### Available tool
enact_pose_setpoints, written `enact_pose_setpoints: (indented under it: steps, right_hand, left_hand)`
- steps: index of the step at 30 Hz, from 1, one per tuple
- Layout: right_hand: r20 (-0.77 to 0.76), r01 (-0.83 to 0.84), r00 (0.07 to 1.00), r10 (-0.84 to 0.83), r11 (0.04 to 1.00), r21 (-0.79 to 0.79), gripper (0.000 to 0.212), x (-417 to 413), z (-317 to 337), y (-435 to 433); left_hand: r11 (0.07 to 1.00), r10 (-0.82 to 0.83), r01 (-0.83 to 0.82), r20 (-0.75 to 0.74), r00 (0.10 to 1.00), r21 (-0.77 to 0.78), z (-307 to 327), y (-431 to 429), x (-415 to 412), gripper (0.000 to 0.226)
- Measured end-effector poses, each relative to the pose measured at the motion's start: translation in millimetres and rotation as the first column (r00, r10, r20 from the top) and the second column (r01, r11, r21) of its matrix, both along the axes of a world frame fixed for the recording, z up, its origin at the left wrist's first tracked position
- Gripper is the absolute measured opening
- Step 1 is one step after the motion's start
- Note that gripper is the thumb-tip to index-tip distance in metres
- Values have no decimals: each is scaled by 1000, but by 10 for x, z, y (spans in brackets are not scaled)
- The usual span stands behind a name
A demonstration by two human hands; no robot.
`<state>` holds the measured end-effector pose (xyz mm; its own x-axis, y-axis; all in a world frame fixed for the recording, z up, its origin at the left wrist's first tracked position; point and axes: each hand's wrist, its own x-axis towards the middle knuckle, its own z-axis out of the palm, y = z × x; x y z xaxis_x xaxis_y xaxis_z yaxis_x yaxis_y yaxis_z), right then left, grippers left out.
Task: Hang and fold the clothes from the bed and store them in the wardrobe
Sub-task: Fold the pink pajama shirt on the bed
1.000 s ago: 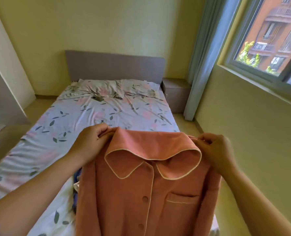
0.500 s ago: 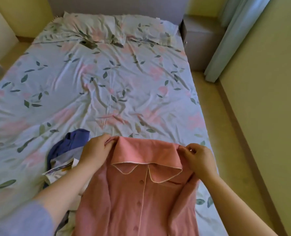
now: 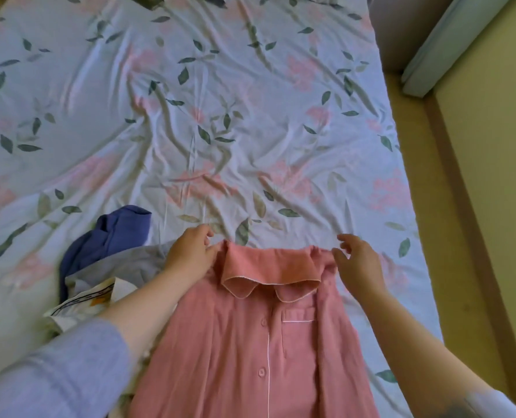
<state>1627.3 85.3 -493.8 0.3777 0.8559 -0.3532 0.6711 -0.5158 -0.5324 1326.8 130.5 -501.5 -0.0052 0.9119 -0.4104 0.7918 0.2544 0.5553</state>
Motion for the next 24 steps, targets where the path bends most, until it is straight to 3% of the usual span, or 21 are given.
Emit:
enact_pose_setpoints:
  steps: [10, 15, 21, 24]
  right_hand:
    - [-151, -124, 981, 121, 992, -16, 23, -1043, -361, -254]
    - [-197, -240, 954, 225, 969, -58, 23, -1544, -526, -290]
    - [-236, -436, 885, 402, 892, -117, 27, -1943, -676, -316]
    - [-207, -528, 842, 498, 841, -121, 32, -2083, -733, -313]
  left_hand:
    - [968, 176, -179, -30, 984, -174, -455, -1032, -793, 19]
    - [963, 205, -203, -4, 979, -178, -599, -1411, -971, 17]
    - [923, 209, -211, -39, 977, -321, -783, -1741, -1129, 24]
    - [907, 198, -191, -19, 980, -376, -831, -1972, -1164, 16]
